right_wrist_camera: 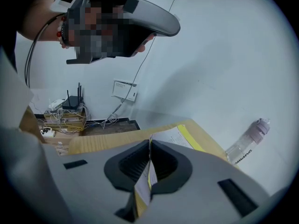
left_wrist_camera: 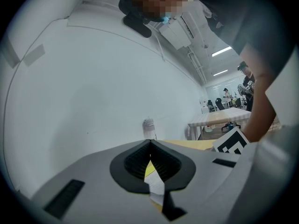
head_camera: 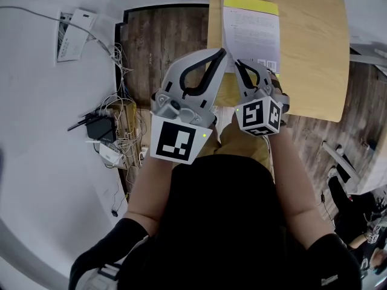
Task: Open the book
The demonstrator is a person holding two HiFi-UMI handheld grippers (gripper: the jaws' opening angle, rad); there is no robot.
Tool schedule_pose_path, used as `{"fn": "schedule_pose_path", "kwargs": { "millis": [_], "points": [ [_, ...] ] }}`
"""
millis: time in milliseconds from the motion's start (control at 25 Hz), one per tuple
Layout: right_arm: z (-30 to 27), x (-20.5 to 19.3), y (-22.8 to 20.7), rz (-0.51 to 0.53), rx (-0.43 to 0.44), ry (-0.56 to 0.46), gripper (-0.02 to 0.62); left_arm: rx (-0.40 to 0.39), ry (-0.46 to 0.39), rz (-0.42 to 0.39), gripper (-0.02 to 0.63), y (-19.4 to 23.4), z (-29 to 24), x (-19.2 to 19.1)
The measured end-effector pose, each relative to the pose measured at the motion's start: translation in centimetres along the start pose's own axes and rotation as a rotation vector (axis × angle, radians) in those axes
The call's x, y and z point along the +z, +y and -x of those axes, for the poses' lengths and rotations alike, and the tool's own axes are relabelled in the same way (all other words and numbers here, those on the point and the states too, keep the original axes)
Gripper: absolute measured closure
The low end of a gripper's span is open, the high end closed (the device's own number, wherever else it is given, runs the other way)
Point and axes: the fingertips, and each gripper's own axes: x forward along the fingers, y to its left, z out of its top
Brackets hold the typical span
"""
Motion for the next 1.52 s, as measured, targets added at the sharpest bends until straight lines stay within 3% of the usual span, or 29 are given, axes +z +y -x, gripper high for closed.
{"fn": "schedule_pose_path", "kwargs": {
  "millis": [760,1520],
  "points": [
    [3.7,0.9,-5.3,-0.045,-0.094,-0.048,0.558,-0.03,-0.034,-0.024,0.595,-0.9,-2.8,2.8],
    [9.0,-2.7,-12.6,-0.118,-0.234,-0.045,0.558,-0.093,-0.055,-0.06,0.595,-2.8,-7.9,5.9]
  ]
}}
